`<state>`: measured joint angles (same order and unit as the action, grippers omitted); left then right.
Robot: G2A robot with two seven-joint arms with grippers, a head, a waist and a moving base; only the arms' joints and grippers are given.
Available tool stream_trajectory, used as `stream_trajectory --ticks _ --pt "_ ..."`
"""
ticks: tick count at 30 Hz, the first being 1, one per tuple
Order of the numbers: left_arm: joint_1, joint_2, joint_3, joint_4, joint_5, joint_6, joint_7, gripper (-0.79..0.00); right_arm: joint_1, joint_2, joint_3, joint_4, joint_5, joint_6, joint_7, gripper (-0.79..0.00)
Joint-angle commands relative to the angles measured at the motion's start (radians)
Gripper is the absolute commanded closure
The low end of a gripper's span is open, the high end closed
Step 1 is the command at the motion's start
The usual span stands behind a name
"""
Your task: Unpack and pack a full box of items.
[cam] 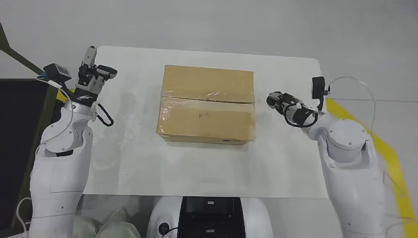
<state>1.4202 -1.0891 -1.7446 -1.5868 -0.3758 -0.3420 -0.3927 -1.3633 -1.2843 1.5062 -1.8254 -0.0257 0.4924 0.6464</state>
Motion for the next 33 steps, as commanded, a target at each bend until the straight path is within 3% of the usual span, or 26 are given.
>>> stream_trajectory --ticks 1,11,14,15,16,17,18,19,24,29,33 --pt "0.000 0.000 0.000 0.000 0.000 0.000 0.000 -0.785 -0.021 0.002 0.015 -0.015 0.001 -0.025 -0.030 0.000" --pt "0.000 0.000 0.000 0.000 0.000 0.000 0.000 -0.785 -0.089 0.015 0.105 -0.079 -0.027 -0.137 -0.124 0.000" --pt "0.000 0.000 0.000 0.000 0.000 0.000 0.000 -0.785 -0.090 0.017 0.119 -0.074 -0.030 -0.177 -0.142 -0.080" --pt "0.000 0.000 0.000 0.000 0.000 0.000 0.000 -0.785 -0.089 0.018 0.120 -0.070 -0.034 -0.191 -0.145 -0.154" --pt "0.000 0.000 0.000 0.000 0.000 0.000 0.000 -0.785 -0.087 0.019 0.122 -0.067 -0.035 -0.205 -0.149 -0.339" --pt "0.000 0.000 0.000 0.000 0.000 0.000 0.000 -0.785 -0.086 0.019 0.122 -0.064 -0.033 -0.217 -0.152 -0.656" --pt "0.000 0.000 0.000 0.000 0.000 0.000 0.000 -0.785 -0.086 0.019 0.122 -0.064 -0.033 -0.217 -0.152 -0.785" --pt "0.000 0.000 0.000 0.000 0.000 0.000 0.000 -0.784 -0.086 0.019 0.122 -0.065 -0.034 -0.216 -0.152 -0.188" --pt "0.000 0.000 0.000 0.000 0.000 0.000 0.000 -0.784 -0.086 0.019 0.122 -0.064 -0.033 -0.217 -0.152 -0.508" --pt "0.000 0.000 0.000 0.000 0.000 0.000 0.000 -0.784 -0.086 0.019 0.122 -0.064 -0.033 -0.217 -0.152 -0.705" --pt "0.000 0.000 0.000 0.000 0.000 0.000 0.000 -0.784 -0.086 0.019 0.122 -0.064 -0.033 -0.217 -0.152 -0.778"
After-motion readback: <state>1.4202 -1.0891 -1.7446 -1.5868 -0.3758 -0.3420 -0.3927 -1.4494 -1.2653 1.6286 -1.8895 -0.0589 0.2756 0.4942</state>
